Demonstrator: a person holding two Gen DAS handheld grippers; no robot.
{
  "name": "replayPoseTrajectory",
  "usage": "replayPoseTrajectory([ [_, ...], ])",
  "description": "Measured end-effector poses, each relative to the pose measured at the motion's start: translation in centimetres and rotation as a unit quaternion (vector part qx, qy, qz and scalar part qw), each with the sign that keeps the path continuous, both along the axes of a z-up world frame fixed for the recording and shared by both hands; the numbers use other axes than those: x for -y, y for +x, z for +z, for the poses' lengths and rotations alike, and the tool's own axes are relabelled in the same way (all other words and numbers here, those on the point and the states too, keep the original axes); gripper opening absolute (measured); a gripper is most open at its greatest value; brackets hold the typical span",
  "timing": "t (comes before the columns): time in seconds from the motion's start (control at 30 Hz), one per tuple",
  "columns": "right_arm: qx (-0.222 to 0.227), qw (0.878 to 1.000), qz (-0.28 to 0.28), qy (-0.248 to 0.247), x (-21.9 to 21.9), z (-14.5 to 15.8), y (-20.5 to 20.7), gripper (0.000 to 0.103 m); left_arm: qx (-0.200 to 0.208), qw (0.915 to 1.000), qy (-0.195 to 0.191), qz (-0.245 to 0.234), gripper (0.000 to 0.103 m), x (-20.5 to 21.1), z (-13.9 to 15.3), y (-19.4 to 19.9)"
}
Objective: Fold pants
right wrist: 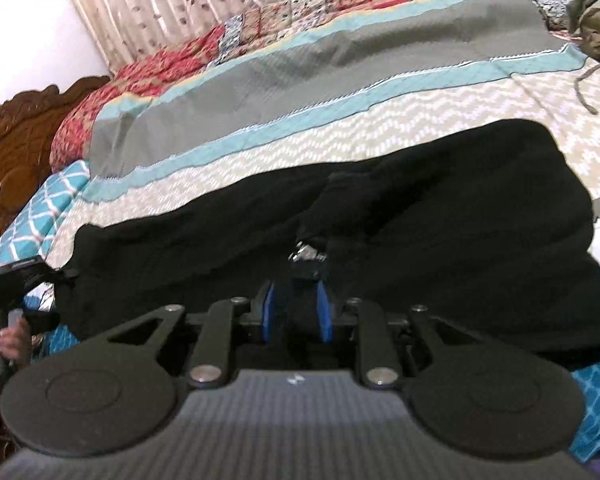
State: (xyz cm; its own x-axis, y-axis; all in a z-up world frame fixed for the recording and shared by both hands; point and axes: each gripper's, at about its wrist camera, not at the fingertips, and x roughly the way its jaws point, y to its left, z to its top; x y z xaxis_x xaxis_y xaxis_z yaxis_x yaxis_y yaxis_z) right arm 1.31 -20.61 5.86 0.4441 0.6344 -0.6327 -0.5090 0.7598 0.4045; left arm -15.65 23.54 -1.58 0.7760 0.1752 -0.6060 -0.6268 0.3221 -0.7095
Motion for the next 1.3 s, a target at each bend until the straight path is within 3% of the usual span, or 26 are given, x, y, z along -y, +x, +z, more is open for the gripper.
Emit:
replayPoseTrajectory([
  [0.03, -0.001, 1.000, 0.001, -0.001, -0.2, 0.0, -0.1, 0.027, 0.005, 0.9999, 0.011, -0.001, 0.031, 0.3, 0.7, -0.2],
  [0.13, -0.003, 1.000, 0.003, -0.002, -0.7, -0.1, -0.2, 0.027, -0.002, 0.9952, 0.096, -0.022, 0.029, 2.9, 4.3, 0.3],
  [0.23, -0.006, 1.000, 0.002, -0.004, -1.1, -0.3, 0.0, 0.027, 0.001, 0.9767, 0.205, -0.064, 0.028, 7.3, 8.4, 1.8],
  [0.3, -0.009, 1.000, 0.000, -0.004, -1.2, -0.5, 0.0, 0.027, 0.005, 0.9479, 0.296, -0.117, 0.028, 11.6, 10.7, 3.4],
  [0.4, -0.013, 1.000, -0.008, 0.000, -1.1, -0.7, -0.1, 0.027, 0.008, 0.9068, 0.371, -0.201, 0.031, 17.5, 11.1, 6.6],
  [0.43, -0.013, 1.000, -0.012, 0.002, -0.9, -0.7, -0.1, 0.027, 0.008, 0.8964, 0.377, -0.233, 0.034, 19.4, 10.6, 7.9],
  [0.5, -0.015, 1.000, -0.018, 0.004, -0.6, -0.7, -0.1, 0.027, -0.003, 0.8709, 0.373, -0.320, 0.056, 23.1, 8.7, 10.6],
  [0.57, -0.019, 1.000, -0.021, 0.009, -0.1, -0.7, -0.1, 0.027, -0.032, 0.8384, 0.357, -0.411, 0.056, 26.1, 6.1, 12.8],
  [0.63, -0.015, 1.000, -0.018, 0.011, 0.3, -0.4, -0.2, 0.027, -0.064, 0.8219, 0.341, -0.452, 0.056, 27.7, 4.6, 13.3],
  [0.67, -0.008, 1.000, -0.016, 0.012, 0.6, -0.2, -0.2, 0.027, -0.063, 0.8185, 0.348, -0.453, 0.056, 28.0, 4.6, 12.8],
  [0.73, 0.004, 1.000, -0.013, 0.020, 0.8, 0.4, -0.3, 0.027, -0.044, 0.8202, 0.360, -0.442, 0.057, 27.5, 5.9, 11.5],
  [0.8, 0.006, 0.999, -0.007, 0.033, 0.6, 0.8, 0.1, 0.027, -0.011, 0.8436, 0.340, -0.415, 0.058, 25.5, 7.8, 10.4],
  [0.87, 0.002, 0.999, 0.006, 0.052, -0.2, 1.3, 0.6, 0.027, 0.018, 0.8725, 0.315, -0.373, 0.058, 22.7, 9.3, 9.4],
  [0.9, 0.001, 0.998, 0.016, 0.062, -1.0, 1.5, 0.9, 0.027, 0.021, 0.8861, 0.305, -0.348, 0.058, 21.2, 9.8, 9.1],
  [1.0, 0.002, 0.996, 0.046, 0.073, -3.6, 2.2, 1.6, 0.028, -0.001, 0.9153, 0.277, -0.292, 0.053, 17.9, 9.3, 9.3],
  [1.07, -0.012, 0.996, 0.059, 0.073, -5.6, 2.3, 2.7, 0.057, -0.014, 0.9288, 0.246, -0.277, 0.053, 16.6, 8.4, 9.8],
  [1.17, -0.036, 0.996, 0.046, 0.061, -8.3, 0.9, 5.4, 0.079, -0.030, 0.9332, 0.224, -0.279, 0.053, 16.6, 6.7, 10.6],
  [1.2, -0.059, 0.996, 0.041, 0.048, -9.4, -0.3, 6.7, 0.081, -0.037, 0.9314, 0.223, -0.285, 0.053, 16.9, 6.1, 10.8],
  [1.23, -0.096, 0.994, 0.039, 0.035, -10.4, -1.9, 8.0, 0.080, -0.045, 0.9294, 0.221, -0.292, 0.052, 17.2, 5.5, 11.0],
  [1.27, -0.135, 0.990, 0.038, 0.023, -11.3, -3.6, 9.1, 0.072, -0.052, 0.9278, 0.218, -0.299, 0.049, 17.4, 4.9, 10.5],
  [1.3, -0.142, 0.989, 0.029, 0.012, -11.6, -4.4, 9.5, 0.061, -0.060, 0.9262, 0.214, -0.304, 0.045, 17.7, 4.5, 10.0],
])
